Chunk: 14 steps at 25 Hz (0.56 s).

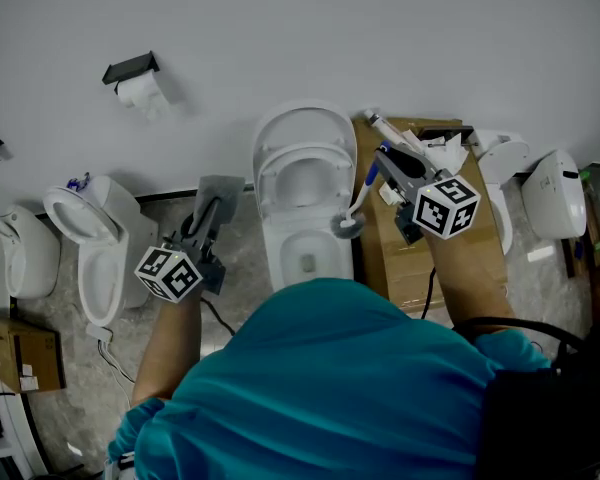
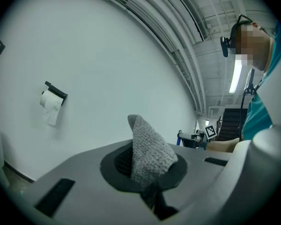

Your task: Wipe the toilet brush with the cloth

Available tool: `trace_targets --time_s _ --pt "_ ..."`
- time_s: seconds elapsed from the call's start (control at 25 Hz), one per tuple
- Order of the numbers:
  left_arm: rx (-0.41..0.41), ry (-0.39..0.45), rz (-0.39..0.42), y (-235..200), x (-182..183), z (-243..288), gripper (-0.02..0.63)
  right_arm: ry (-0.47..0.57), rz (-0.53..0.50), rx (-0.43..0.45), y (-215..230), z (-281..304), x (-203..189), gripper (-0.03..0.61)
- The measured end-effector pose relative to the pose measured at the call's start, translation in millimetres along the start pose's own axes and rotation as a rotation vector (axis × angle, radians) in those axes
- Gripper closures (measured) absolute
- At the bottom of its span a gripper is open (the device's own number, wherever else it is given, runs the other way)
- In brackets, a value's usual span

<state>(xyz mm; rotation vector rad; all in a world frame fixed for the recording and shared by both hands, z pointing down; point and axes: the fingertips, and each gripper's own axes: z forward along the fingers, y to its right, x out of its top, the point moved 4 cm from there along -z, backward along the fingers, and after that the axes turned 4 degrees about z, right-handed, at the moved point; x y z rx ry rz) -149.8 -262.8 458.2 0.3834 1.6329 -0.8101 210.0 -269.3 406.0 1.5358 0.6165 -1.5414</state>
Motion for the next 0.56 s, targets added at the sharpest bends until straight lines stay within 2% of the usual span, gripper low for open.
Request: trace_targets --time_s 0.56 --pt "-0.013 0.004 -0.006 2.6 0.4 -0.8 0.601 -0.008 -0.009 0.003 -4.6 -0.1 -0.6 0.526"
